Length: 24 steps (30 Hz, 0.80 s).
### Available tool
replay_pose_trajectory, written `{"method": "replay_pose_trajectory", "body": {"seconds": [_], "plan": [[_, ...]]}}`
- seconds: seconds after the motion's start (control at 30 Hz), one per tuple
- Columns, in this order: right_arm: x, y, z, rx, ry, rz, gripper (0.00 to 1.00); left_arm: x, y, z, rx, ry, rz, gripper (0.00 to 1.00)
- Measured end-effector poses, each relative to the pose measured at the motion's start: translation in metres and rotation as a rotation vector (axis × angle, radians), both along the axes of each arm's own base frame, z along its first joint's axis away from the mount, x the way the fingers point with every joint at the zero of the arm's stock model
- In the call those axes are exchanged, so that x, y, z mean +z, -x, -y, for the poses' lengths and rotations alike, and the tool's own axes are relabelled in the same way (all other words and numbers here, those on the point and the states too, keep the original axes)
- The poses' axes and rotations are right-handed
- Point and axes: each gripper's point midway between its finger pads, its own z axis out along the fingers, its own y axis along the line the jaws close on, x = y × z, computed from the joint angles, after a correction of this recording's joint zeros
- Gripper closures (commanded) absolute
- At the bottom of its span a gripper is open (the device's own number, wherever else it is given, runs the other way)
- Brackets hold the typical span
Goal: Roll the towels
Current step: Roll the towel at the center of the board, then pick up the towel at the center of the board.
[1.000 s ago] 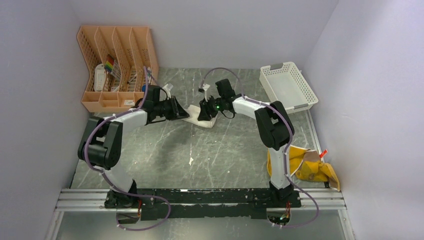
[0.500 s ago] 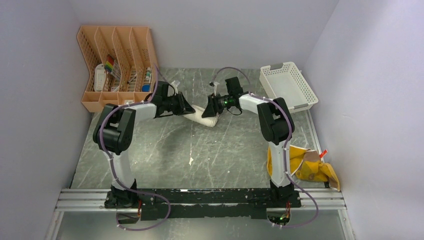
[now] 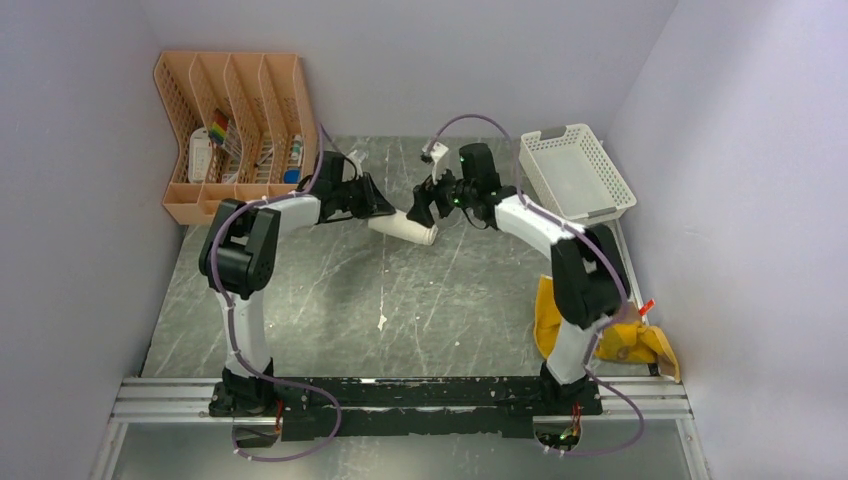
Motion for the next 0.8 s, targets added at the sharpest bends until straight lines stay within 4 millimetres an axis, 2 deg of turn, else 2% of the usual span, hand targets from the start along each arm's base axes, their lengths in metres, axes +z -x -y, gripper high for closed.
{"method": "replay_pose_trajectory", "body": {"seconds": [0.1,0.2,0.27,0.33,0.47,0.53,0.63,0.8], "plan": [[0.038,0.014,-0.015,0.038,0.05,0.229,0.18,-0.001,-0.006,0.003,-0.004,-0.005,0.003,0.75],[0.047,0.033,-0.039,0.111,0.09,0.355,0.18,-0.003,-0.013,0.006,-0.009,-0.008,0.005,0.75],[0.037,0.037,-0.049,0.143,0.131,0.384,0.18,-0.006,-0.015,0.007,-0.012,-0.012,0.001,0.75],[0.017,0.033,-0.049,0.15,0.195,0.39,0.18,-0.007,-0.017,0.008,-0.014,-0.016,-0.002,0.75],[-0.027,0.02,-0.04,0.145,0.323,0.368,0.17,-0.008,-0.025,0.011,-0.02,-0.022,0.0,0.75],[-0.042,0.017,-0.035,0.144,0.37,0.361,0.18,-0.01,-0.03,0.013,-0.024,-0.025,0.004,0.75],[-0.054,0.01,-0.031,0.14,0.419,0.375,0.18,-0.011,-0.034,0.014,-0.028,-0.031,-0.001,0.75],[-0.063,-0.004,-0.027,0.116,0.478,0.418,0.19,-0.012,-0.044,0.019,-0.037,-0.038,0.006,0.75]]}}
